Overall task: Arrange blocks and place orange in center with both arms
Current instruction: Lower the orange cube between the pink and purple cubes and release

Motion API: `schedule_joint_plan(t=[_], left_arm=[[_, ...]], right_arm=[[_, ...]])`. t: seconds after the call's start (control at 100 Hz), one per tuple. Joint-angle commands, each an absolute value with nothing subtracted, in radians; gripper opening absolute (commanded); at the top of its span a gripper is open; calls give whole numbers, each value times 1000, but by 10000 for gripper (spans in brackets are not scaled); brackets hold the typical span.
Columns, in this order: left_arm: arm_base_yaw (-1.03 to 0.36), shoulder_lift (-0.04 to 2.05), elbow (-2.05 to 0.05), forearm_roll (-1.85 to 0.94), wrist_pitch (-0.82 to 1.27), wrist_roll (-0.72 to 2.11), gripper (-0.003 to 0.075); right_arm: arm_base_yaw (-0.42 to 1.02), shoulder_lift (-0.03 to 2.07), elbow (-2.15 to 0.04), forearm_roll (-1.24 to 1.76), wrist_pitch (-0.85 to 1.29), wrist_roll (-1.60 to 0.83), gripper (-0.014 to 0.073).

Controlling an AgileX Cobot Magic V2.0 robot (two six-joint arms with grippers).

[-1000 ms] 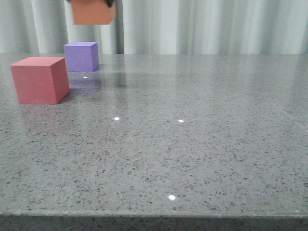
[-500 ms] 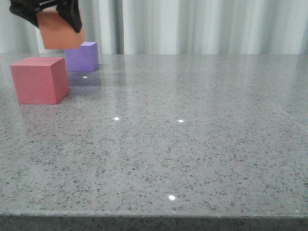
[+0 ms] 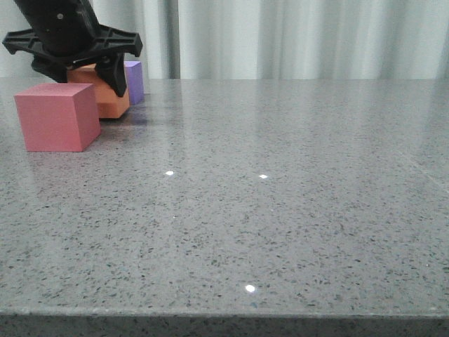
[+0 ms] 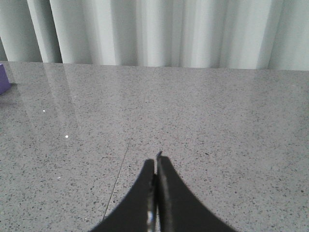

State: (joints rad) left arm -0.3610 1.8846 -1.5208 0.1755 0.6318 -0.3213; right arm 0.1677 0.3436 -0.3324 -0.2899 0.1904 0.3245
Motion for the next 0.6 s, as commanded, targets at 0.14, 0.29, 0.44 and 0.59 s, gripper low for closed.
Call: schedule_joint_plan(t=[0.14,0.29,0.44,0.59], left_arm=[[-360,1849,-1548,177,576,-322,325],[-360,1849,-1548,181,590,-322,326],[-360,1849,-1548,181,584,-322,399],[-360,1849,-1548,181,584,-322,672]], right_arm=[[163,356,-359,-308,121,322,-69],[163,356,-359,-308,121,322,-69],[163,356,-359,-308,121,322,-69],[163,356,-359,-308,121,322,-69]])
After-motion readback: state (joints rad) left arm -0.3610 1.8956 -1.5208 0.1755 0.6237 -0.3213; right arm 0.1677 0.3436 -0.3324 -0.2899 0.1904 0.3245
